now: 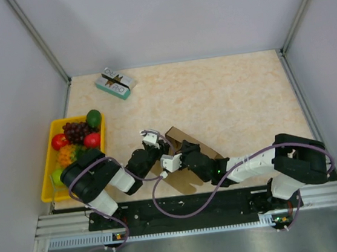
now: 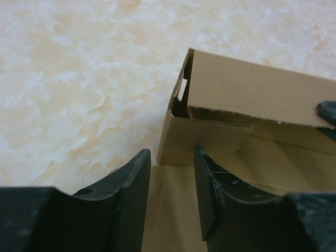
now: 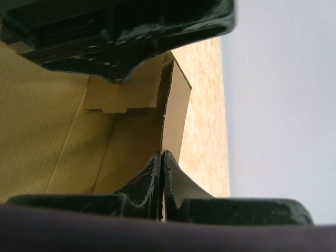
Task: Fold the paper box
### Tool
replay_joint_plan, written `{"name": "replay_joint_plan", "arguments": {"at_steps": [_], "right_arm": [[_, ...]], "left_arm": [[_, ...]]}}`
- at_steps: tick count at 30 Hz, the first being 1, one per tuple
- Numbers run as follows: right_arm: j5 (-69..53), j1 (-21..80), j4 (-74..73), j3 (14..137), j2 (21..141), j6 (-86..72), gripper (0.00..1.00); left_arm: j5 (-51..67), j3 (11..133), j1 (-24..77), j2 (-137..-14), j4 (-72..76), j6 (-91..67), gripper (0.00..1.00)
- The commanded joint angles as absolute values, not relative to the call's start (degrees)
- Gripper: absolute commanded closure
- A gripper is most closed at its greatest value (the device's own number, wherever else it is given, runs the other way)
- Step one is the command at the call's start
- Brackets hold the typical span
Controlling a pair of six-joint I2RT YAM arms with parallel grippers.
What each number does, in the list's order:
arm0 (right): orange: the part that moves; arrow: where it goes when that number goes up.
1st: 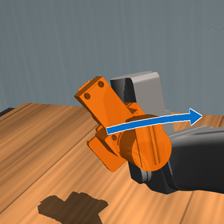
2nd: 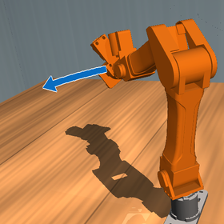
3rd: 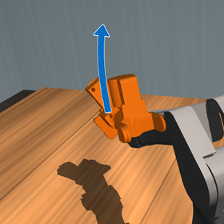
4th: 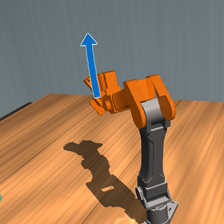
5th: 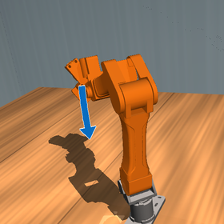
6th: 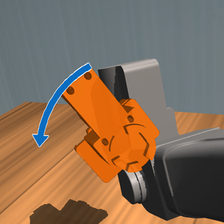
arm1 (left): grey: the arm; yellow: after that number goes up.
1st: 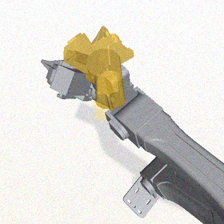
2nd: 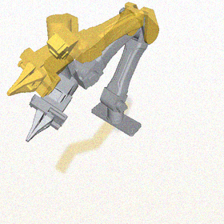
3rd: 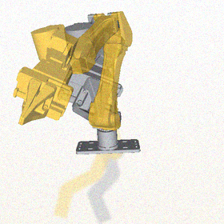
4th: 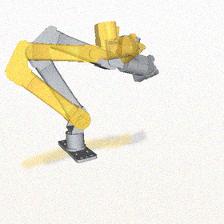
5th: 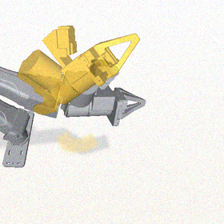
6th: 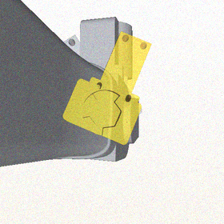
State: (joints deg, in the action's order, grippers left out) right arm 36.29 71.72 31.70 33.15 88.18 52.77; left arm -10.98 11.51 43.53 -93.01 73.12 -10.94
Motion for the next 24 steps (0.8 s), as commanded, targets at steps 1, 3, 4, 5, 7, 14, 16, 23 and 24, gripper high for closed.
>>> {"name": "replay_joint_plan", "arguments": {"at_steps": [1, 3, 4, 5, 7, 14, 16, 23, 24], "right_arm": [[28.21, 72.86, 28.92, 34.01, 86.66, 49.22, 1.0], [27.86, 72.77, 28.74, 33.93, 86.22, 49.04, 1.0], [27.95, 72.77, 28.65, 33.93, 86.22, 49.13, 1.0], [27.95, 72.77, 28.57, 34.01, 86.22, 49.04, 1.0], [27.6, 72.77, 28.48, 34.01, 86.31, 48.96, 1.0], [26.19, 72.77, 28.39, 34.45, 86.92, 47.81, 1.0], [25.93, 72.77, 28.04, 34.63, 87.19, 47.37, 1.0], [25.05, 72.77, 27.42, 34.72, 86.92, 46.23, 1.0], [24.96, 72.77, 27.25, 34.8, 86.84, 46.06, 1.0]], "left_arm": [[-5.28, 10.72, 42.98, -94.75, 88.51, -8.62, 0.56], [-3.35, 11.07, 42.72, -94.66, 87.81, -8.35, 0.55], [-3.08, 11.51, 42.45, -94.57, 86.67, -8.26, 0.55], [-3.08, 11.77, 42.28, -94.48, 86.14, -8.17, 0.55], [-3.16, 12.39, 42.19, -94.31, 84.91, -7.39, 0.55], [-4.04, 14.15, 42.1, -95.89, 85.52, -8.44, 0.45], [-3.69, 15.11, 41.93, -97.12, 85.95, -8.53, 0.44], [-6.58, 17.49, 42.01, -98.96, 87.01, -9.32, 0.7], [-8.33, 17.58, 42.19, -99.14, 87.45, -9.84, 0.77]]}}
